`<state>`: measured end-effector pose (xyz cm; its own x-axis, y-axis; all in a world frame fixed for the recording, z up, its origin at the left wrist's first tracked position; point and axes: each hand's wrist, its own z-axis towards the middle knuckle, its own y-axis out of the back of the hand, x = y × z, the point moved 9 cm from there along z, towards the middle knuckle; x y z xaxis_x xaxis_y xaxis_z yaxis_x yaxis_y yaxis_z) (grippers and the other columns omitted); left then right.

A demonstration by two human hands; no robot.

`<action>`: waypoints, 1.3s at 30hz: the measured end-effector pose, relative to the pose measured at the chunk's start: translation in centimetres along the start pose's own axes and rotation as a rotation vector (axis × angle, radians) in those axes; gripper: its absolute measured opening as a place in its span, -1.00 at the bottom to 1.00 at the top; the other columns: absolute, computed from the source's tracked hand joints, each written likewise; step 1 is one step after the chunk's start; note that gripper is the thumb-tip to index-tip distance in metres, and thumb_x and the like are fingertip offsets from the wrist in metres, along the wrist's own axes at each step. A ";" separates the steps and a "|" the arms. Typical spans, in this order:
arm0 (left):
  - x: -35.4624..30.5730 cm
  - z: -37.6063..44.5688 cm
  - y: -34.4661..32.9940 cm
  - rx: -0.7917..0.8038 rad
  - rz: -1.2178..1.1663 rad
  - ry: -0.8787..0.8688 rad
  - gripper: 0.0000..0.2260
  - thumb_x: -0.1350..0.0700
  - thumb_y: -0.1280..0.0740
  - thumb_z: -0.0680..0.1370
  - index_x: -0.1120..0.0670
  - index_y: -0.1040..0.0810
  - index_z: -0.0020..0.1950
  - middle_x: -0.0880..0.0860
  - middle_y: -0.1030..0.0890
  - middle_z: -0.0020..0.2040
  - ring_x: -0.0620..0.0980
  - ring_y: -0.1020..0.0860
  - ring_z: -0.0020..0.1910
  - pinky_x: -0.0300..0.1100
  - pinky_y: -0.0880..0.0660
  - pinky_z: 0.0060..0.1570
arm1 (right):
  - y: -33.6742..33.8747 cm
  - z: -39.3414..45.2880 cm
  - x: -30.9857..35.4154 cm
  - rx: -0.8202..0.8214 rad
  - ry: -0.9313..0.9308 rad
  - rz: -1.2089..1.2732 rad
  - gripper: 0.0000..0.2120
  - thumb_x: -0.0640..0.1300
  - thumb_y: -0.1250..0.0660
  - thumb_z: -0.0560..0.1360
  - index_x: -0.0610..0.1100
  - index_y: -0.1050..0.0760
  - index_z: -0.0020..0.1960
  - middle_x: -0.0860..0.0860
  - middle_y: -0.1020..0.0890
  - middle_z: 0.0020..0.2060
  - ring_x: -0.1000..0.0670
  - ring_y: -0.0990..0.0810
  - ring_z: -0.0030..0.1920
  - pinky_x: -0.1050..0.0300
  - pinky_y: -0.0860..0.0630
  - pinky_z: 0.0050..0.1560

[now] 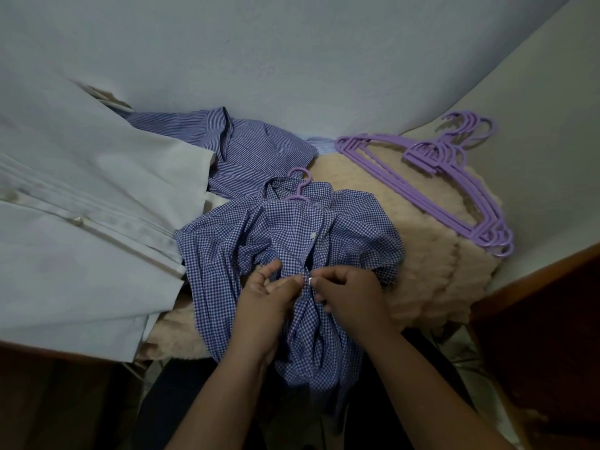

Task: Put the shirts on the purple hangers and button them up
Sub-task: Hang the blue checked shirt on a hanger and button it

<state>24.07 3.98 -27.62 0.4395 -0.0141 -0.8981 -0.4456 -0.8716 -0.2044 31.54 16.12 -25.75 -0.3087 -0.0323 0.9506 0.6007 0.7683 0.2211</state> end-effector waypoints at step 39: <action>1.3 1.8 0.1 0.071 -0.013 0.105 -0.58 0.33 -0.38 0.49 0.12 -0.34 0.29 -0.06 -0.58 -0.39 -0.17 -0.59 -0.37 -0.30 -0.52 -0.31 | -0.2 1.0 -0.3 0.079 0.180 -0.049 -0.83 -0.27 -0.33 0.52 -0.09 -0.59 0.06 0.13 -0.62 -0.17 0.25 -0.60 -0.27 0.45 -0.47 -0.22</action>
<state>23.21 4.73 -29.54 0.5233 -0.0575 -0.8502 -0.4917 -0.8353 -0.2462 30.75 16.65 -26.28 -0.1944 -0.1790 0.9644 0.5261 0.8108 0.2566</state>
